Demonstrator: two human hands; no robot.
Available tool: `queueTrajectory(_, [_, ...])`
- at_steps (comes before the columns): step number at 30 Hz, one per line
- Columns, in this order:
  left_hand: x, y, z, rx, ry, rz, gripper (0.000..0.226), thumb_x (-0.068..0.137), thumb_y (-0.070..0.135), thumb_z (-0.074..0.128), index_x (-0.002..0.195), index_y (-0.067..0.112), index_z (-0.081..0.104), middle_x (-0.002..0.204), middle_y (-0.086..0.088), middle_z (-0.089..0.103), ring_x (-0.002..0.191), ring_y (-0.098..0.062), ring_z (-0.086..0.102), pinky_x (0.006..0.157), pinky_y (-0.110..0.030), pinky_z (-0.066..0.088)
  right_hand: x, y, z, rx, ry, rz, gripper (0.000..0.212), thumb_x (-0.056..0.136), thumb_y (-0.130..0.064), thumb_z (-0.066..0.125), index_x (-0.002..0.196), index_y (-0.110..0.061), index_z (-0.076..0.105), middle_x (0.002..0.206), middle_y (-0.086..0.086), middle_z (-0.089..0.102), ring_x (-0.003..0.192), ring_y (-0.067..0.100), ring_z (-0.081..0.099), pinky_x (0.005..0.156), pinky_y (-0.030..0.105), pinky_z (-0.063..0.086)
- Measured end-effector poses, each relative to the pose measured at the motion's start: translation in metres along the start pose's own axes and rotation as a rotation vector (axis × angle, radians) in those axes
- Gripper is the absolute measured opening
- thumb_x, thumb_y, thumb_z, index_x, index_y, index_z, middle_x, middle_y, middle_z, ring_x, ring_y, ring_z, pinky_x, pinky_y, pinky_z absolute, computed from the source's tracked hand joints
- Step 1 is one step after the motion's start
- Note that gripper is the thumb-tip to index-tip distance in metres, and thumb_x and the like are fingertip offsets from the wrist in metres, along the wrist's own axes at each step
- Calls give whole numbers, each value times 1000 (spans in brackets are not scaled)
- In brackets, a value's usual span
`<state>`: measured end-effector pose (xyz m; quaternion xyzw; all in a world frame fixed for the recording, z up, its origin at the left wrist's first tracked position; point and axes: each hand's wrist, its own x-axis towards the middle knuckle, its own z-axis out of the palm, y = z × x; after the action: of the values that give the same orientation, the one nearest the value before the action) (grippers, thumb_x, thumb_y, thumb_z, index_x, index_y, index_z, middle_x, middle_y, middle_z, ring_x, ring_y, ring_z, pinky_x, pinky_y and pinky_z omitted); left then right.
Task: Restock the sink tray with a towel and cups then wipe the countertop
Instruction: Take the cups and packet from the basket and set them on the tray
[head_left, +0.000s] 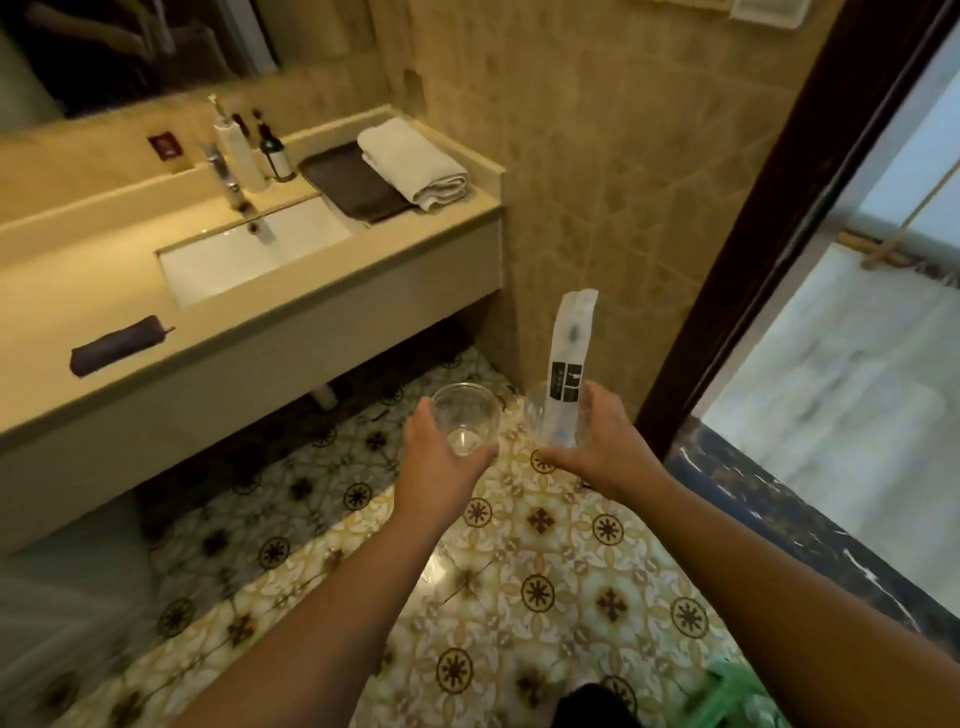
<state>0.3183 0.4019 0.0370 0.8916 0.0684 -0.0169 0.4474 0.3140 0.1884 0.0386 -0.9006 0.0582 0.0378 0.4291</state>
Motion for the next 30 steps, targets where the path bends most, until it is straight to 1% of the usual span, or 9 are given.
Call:
queueTrajectory(6, [93, -10, -15, 0, 109, -70, 106, 75, 49, 80, 154, 18, 16, 156, -4, 27, 138, -21, 37, 99, -26, 31, 113, -25, 22, -38, -76, -92, 108, 64, -49, 83, 148, -21, 21, 147, 4, 33, 129, 19, 42, 103, 39, 39])
queueTrajectory(12, [201, 6, -28, -45, 238, -165, 103, 76, 46, 80, 154, 20, 17, 152, -3, 32, 133, -22, 42, 95, -28, 38, 250, -66, 25, -43, -155, -175, 102, 58, -46, 87, 141, -25, 31, 139, 3, 42, 113, 11, 46, 96, 35, 47])
queueTrajectory(16, [267, 16, -38, -82, 296, -184, 104, 76, 46, 80, 154, 18, 17, 150, -5, 35, 131, -21, 44, 94, -27, 37, 332, -101, 24, -30, -221, -199, 105, 49, -56, 80, 137, -31, 30, 137, 1, 44, 117, 17, 51, 94, 36, 50])
queueTrajectory(18, [301, 16, -44, -84, 318, -198, 103, 76, 46, 80, 153, 17, 18, 150, -6, 36, 131, -22, 44, 97, -30, 39, 371, -117, 30, 0, -258, -192, 106, 52, -49, 86, 139, -34, 27, 143, 1, 41, 121, 17, 50, 100, 43, 49])
queueTrajectory(20, [338, 14, -50, -81, 340, -212, 102, 76, 47, 79, 153, 19, 17, 151, -6, 36, 132, -23, 44, 97, -32, 40, 411, -130, 40, -21, -252, -206, 106, 58, -43, 88, 142, -33, 25, 147, 2, 38, 123, 17, 47, 103, 44, 46])
queueTrajectory(23, [404, 6, -60, -75, 365, -196, 99, 75, 47, 80, 150, 20, 21, 150, -7, 37, 132, -24, 44, 100, -36, 41, 474, -146, 60, -59, -222, -216, 110, 62, -43, 88, 148, -28, 20, 152, 3, 31, 131, 23, 42, 102, 41, 40])
queueTrajectory(26, [479, -7, -73, -48, 389, -182, 94, 73, 50, 79, 146, 22, 26, 149, -6, 38, 132, -24, 45, 101, -39, 43, 538, -165, 85, -51, -194, -222, 106, 65, -42, 87, 147, -28, 22, 150, 3, 34, 132, 24, 42, 96, 35, 39])
queueTrajectory(28, [529, -16, -85, -11, 392, -203, 98, 74, 50, 78, 149, 22, 22, 152, -5, 36, 133, -25, 45, 102, -42, 44, 579, -181, 101, -90, -187, -221, 105, 65, -44, 87, 147, -26, 22, 150, 3, 34, 133, 25, 41, 99, 38, 41])
queueTrajectory(30, [574, -22, -98, 16, 389, -217, 100, 73, 51, 79, 150, 23, 21, 153, -4, 36, 132, -25, 46, 100, -40, 44, 616, -199, 113, -134, -191, -205, 107, 65, -47, 86, 147, -26, 19, 151, 3, 33, 133, 26, 42, 102, 42, 42])
